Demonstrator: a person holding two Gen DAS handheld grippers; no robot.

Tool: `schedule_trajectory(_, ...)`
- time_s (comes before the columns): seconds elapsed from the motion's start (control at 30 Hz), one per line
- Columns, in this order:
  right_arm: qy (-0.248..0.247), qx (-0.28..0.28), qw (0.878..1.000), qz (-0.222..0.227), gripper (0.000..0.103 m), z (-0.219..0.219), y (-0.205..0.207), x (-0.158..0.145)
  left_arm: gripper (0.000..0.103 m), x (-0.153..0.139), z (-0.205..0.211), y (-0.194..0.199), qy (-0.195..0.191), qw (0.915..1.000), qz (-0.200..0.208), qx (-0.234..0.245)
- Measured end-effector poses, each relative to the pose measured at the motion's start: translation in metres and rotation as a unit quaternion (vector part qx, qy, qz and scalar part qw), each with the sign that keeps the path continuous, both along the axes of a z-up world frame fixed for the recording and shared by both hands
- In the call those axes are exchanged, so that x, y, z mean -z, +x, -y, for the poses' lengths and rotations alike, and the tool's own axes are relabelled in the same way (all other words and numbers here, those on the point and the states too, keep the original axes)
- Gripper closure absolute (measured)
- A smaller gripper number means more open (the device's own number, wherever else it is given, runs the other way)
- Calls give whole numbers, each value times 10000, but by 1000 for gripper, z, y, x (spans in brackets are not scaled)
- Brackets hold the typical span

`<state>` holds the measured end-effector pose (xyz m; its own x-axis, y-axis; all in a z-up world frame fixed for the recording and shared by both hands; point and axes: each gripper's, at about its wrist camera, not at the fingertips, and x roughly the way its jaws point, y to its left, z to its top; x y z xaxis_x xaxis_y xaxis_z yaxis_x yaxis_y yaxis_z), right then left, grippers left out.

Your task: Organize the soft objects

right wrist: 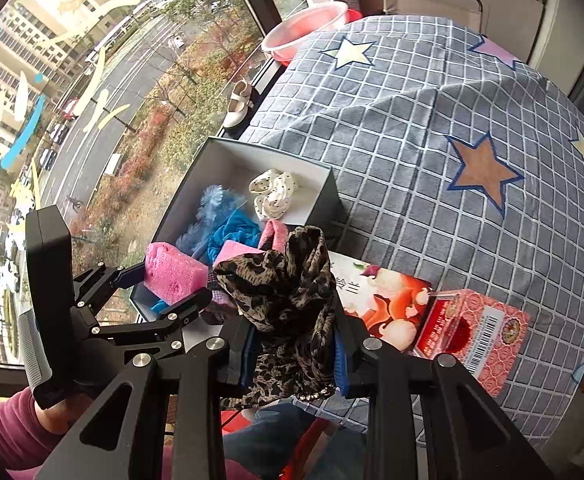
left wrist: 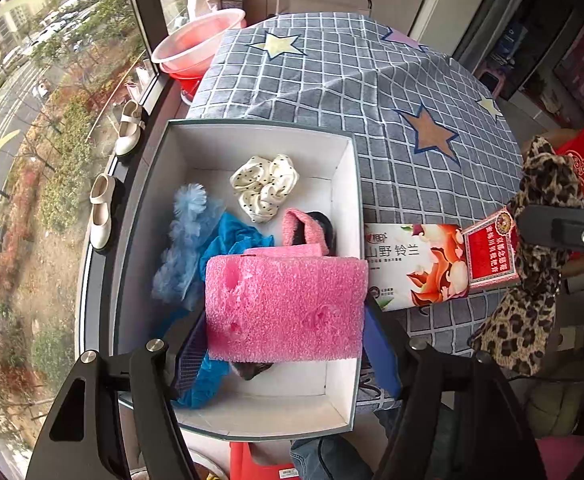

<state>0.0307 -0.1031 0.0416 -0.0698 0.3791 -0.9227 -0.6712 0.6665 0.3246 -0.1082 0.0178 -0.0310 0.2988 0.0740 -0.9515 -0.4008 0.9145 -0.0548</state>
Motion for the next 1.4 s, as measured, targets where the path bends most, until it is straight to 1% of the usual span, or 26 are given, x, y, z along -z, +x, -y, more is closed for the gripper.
schedule_trajectory(0.17,-74,-444,9990,-20,72,-31,-16,6,30,7,-20,-19,-22,9992,-77,-395)
schedule_trajectory(0.27,-95,-612,9981,-64,72,-46,-22,10,30,11,-28,-28,-56,9983,-96,-573)
schedule_trajectory(0.53,-197,-942,9953,-63,72,-74,-31,16,30,16,-38,-40,-119,9966,-147,-804)
schedule_trajectory(0.87,-275,-1102,9935,-112,72,-88,-36,23,30,21,-45,-43,-166,9955,-217,-907)
schedule_trajectory(1.2,-350,-1102,9931,-171,71,-93,-32,31,30,24,-48,-39,-186,9955,-239,-900)
schedule_trajectory(1.4,-328,-1090,9933,-201,72,-93,-31,31,30,26,-47,-36,-186,9957,-282,-858)
